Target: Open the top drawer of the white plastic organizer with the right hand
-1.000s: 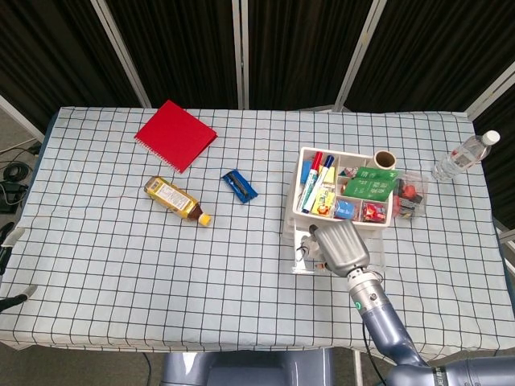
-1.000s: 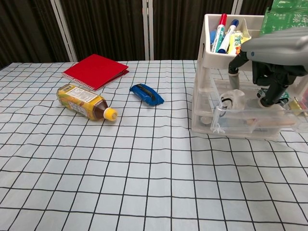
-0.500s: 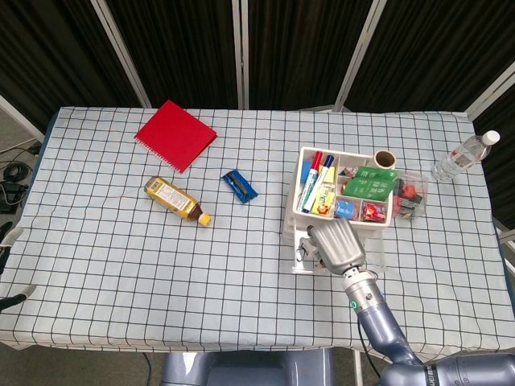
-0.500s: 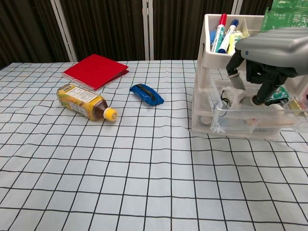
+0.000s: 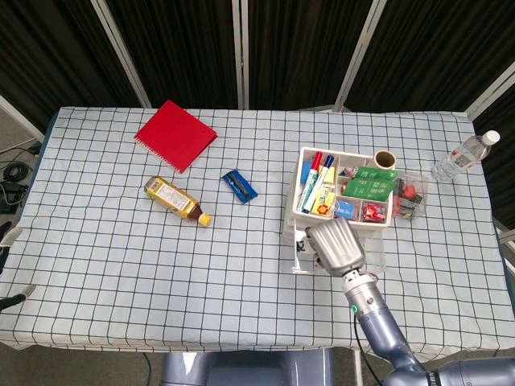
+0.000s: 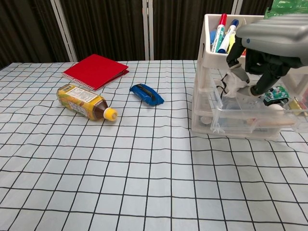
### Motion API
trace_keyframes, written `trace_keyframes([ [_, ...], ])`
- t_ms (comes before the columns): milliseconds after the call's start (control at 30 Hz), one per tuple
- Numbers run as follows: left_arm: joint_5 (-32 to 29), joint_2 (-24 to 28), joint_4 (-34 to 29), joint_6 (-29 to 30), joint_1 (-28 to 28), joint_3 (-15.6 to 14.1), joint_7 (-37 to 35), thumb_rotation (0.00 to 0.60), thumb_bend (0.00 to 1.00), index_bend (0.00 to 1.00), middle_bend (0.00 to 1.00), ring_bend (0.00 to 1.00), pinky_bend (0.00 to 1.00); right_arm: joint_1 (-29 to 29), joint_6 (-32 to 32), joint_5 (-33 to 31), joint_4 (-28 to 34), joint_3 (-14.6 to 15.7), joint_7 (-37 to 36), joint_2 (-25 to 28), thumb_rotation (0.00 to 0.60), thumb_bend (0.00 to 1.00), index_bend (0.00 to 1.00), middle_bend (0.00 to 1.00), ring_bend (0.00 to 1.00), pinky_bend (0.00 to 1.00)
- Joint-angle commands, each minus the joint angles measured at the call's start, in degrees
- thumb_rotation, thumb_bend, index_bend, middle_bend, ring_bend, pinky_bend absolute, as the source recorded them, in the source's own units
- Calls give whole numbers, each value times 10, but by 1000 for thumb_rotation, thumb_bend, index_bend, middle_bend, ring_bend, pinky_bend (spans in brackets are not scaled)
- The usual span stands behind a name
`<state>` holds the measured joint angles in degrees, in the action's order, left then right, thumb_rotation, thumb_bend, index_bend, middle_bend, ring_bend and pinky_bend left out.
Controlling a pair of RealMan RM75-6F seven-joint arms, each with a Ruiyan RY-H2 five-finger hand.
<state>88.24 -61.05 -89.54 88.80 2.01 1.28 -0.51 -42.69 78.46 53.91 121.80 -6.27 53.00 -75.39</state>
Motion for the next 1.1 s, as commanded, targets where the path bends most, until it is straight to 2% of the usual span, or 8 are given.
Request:
trace_keyframes([
  [33,0,0,0,-1,0,0,0,600,0,0,0,0,0,1,3,1,5,-3,1,5,600,273,731,1000,1000,827],
  [500,0,0,-2,1,-1,0,3,600,0,0,0,0,0,35,30,30,44,-7,-24,84,600,281,726,1000,1000,826],
  [867,3,-1,-5,2,-2,-2,9,600,0,0,0,0,0,81,35,69,61,-6,-96,174,600,281,720,1000,1000,827],
  [1100,3,-1,-5,2,-2,-2,10,600,0,0,0,0,0,102,35,80,52,-12,-142,208,600,280,719,1000,1000,826],
])
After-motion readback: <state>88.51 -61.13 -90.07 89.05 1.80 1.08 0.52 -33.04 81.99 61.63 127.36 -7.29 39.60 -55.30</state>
